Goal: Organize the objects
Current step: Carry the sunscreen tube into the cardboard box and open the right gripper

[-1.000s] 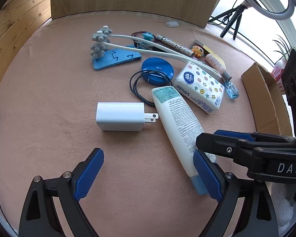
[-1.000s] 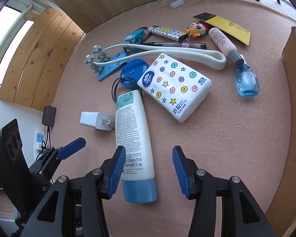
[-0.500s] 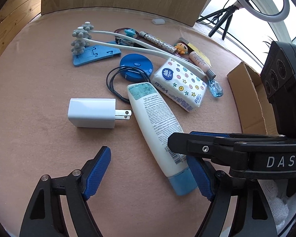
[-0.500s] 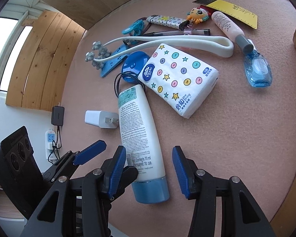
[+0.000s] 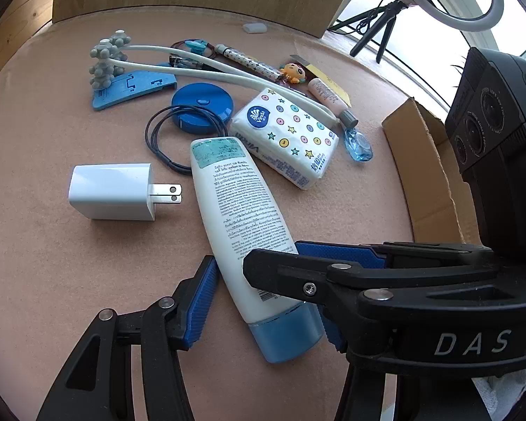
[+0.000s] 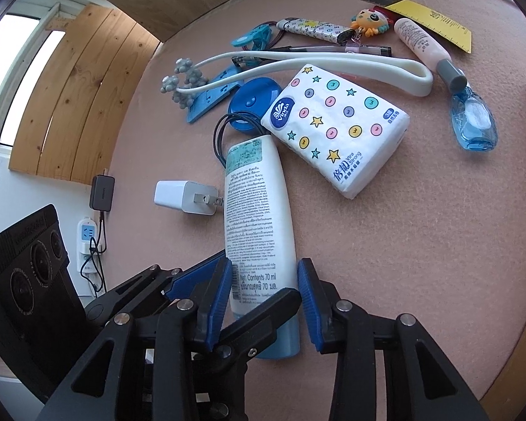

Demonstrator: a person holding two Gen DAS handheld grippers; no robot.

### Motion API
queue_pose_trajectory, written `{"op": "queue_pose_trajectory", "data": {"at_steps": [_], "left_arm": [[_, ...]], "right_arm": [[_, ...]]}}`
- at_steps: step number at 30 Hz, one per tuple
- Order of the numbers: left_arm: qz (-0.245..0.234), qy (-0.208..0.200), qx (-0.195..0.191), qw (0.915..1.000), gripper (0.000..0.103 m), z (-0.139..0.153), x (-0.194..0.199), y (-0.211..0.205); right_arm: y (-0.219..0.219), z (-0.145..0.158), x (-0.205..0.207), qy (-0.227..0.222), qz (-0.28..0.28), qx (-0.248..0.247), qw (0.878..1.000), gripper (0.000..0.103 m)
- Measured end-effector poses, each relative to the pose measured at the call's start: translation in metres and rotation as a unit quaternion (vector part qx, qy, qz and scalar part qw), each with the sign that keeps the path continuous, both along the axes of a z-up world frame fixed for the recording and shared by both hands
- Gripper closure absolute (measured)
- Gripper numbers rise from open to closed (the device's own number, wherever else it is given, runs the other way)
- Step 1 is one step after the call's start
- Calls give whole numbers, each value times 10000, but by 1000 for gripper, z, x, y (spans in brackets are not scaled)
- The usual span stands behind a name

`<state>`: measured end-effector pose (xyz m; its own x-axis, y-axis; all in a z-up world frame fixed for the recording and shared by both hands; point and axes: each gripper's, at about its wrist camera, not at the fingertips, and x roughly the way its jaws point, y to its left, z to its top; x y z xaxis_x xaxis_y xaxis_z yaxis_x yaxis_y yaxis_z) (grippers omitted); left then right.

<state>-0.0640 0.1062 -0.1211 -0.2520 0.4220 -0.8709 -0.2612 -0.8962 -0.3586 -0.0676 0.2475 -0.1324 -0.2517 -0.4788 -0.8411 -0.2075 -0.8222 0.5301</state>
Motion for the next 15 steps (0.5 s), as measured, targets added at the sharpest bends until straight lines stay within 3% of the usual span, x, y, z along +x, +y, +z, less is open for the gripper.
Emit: {"op": "queue_pose_trajectory", "data": {"at_steps": [8, 15], "left_arm": [[-100, 304, 22, 9995, 46, 34, 14, 18], [-605, 688, 92, 9958, 46, 73, 21, 76]], "right_arm": [[10, 24, 19, 206, -125, 37, 9997, 67], [47, 67, 47, 556, -443, 168, 9973, 67]]}}
